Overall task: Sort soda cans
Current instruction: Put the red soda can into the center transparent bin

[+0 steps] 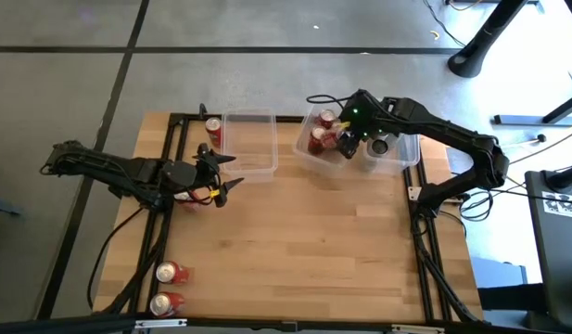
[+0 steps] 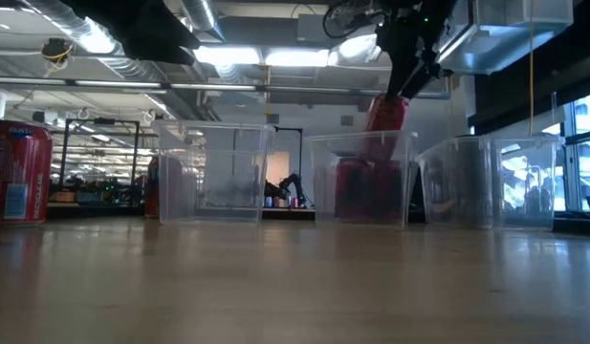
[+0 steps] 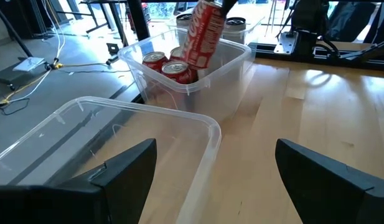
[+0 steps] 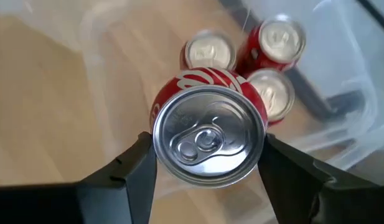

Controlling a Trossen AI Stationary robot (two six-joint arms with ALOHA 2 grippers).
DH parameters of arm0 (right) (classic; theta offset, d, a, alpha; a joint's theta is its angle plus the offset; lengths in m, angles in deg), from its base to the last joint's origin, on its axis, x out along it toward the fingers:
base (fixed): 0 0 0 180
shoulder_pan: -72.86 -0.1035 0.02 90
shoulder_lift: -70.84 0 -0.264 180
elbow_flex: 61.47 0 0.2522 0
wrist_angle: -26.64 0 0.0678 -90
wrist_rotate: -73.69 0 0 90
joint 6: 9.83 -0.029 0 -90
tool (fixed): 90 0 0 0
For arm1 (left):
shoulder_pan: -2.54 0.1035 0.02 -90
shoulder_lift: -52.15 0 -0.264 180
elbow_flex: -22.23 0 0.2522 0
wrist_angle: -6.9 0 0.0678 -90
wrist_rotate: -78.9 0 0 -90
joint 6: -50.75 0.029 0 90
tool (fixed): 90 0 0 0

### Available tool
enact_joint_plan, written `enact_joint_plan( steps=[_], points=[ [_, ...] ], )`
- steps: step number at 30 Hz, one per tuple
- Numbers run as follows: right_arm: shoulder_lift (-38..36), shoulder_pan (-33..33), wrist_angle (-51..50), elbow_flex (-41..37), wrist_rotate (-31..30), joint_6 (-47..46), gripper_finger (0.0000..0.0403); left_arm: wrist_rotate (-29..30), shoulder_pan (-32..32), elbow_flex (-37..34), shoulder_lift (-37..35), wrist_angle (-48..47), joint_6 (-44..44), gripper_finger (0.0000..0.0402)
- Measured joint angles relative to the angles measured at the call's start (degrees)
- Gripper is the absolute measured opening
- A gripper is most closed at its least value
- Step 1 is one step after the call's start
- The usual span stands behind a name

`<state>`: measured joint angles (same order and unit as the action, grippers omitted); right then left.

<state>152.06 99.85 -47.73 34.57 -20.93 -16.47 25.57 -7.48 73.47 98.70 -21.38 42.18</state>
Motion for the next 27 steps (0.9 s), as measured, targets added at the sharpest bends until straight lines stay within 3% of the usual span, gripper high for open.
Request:
enact_joint_plan(
  steps=[7,27],
  points=[
    [1.3,0.0,-2.6,0.1,2.5,0.0,0.0234,0.0,0.0,0.0,0.0,0.1,0.3,0.0317],
    [4.1,0.0,-2.5,0.2,1.3,0.1,0.0234,0.0,0.0,0.0,0.0,0.1,0.4,0.0317]
  ],
)
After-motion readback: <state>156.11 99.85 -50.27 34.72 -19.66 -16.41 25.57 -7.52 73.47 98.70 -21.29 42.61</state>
